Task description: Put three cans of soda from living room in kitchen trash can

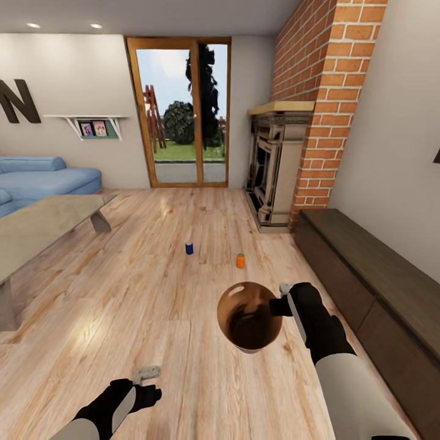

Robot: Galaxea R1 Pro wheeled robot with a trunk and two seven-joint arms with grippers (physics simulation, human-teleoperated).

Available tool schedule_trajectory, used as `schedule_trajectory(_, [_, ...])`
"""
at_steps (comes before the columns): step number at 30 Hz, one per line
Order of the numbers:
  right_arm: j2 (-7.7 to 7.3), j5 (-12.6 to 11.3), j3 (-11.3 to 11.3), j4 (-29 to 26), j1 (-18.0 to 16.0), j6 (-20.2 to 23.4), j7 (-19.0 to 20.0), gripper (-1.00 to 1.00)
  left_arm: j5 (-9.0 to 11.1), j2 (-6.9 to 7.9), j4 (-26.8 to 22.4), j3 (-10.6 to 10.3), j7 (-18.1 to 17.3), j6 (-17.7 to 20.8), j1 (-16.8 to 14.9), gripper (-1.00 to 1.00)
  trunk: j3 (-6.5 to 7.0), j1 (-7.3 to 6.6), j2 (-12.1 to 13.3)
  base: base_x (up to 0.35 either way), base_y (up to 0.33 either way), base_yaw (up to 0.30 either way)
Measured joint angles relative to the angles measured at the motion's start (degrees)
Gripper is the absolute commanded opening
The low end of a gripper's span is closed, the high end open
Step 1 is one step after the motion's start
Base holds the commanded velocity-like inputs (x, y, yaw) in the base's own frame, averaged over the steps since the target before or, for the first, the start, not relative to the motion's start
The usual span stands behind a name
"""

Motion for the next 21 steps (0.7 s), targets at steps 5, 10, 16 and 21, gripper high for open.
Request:
schedule_trajectory(5, [0.01,-0.1,0.0,0.0,0.0,0.0,0.0,-1.0,-0.1,0.28,2.5,-0.1,-2.3,-1.4,0.0,1.0,-0.9,1.1,-2.0,0.0,0.0,0.0])
schedule_trajectory(10, [-0.04,-0.1,0.0,0.0,0.0,0.0,0.0,-1.0,-0.1,0.3,3.2,-0.1,-3.1,-1.8,0.0,1.0,-1.8,2.2,-4.0,0.0,0.0,0.0])
schedule_trajectory(16, [0.0,-0.1,0.0,0.0,0.0,0.0,0.0,-1.0,-0.1,0.26,3.4,-0.2,-3.3,-2.0,0.0,1.0,-2.87,3.51,-6.4,0.0,0.0,0.0])
schedule_trajectory(21, [0.01,0.0,-0.1,0.0,0.0,0.0,0.0,-1.0,0.0,0.34,3.7,-0.1,-3.4,-2.1,0.0,1.0,-3.77,4.61,-8.4,0.0,0.0,0.0])
